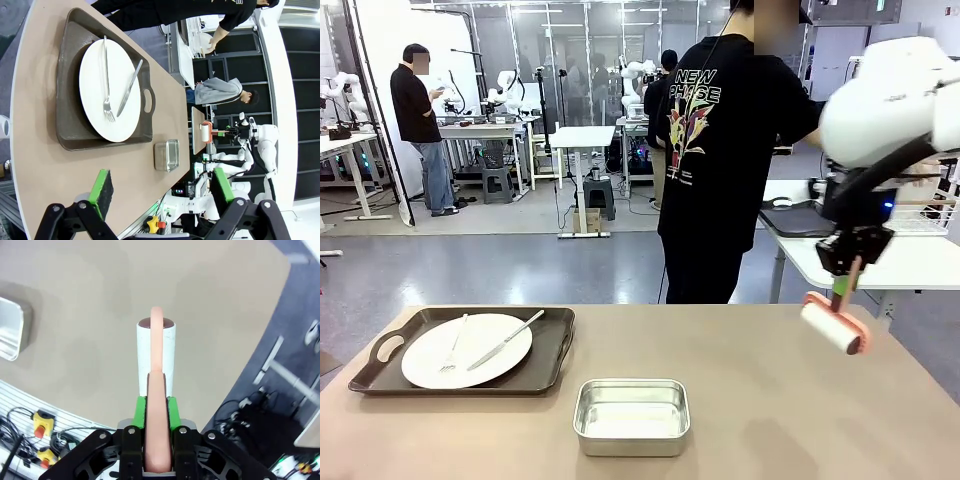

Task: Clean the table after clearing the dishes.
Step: Place the Lint Roller back on top of the Airtight Container.

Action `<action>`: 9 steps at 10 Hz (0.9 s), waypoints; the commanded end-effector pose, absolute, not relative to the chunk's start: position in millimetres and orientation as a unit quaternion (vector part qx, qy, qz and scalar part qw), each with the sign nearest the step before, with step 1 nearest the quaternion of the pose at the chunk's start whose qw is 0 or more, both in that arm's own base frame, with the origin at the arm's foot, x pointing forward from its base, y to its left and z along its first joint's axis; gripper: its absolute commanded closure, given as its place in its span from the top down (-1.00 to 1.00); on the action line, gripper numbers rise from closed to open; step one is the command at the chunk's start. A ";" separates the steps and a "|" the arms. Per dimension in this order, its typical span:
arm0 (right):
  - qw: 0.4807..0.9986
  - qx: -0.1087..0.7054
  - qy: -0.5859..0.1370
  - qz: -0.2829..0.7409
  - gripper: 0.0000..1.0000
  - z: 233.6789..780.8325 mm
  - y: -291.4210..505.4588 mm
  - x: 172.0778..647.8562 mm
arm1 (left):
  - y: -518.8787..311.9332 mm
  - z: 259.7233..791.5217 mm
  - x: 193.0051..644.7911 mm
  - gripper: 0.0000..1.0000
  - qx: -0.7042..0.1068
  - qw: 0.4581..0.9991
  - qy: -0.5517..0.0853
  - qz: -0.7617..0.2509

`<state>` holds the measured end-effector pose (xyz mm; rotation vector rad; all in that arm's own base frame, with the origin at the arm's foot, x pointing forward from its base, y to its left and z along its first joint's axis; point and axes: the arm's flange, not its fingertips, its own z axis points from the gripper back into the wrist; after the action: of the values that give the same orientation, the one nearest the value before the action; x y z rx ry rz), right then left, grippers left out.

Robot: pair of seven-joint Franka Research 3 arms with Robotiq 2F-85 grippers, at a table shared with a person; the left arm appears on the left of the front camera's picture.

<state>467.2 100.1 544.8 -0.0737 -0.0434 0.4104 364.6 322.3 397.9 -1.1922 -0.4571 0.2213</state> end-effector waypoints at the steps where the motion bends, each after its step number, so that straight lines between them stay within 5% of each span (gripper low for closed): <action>1: 0.951 -0.076 -0.010 0.299 -0.59 548.0 152.8 476.7 | 324.5 398.4 362.8 1.00 -0.554 0.797 -0.215 0.104; 9: 0.776 0.009 -0.026 0.630 -0.59 536.8 295.0 407.1 | 324.5 398.4 362.8 1.00 -0.554 0.797 -0.215 0.104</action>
<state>419.5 299.7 538.9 -0.0327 -0.0615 1.2554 364.5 322.4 397.9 -1.1921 -0.4573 0.2216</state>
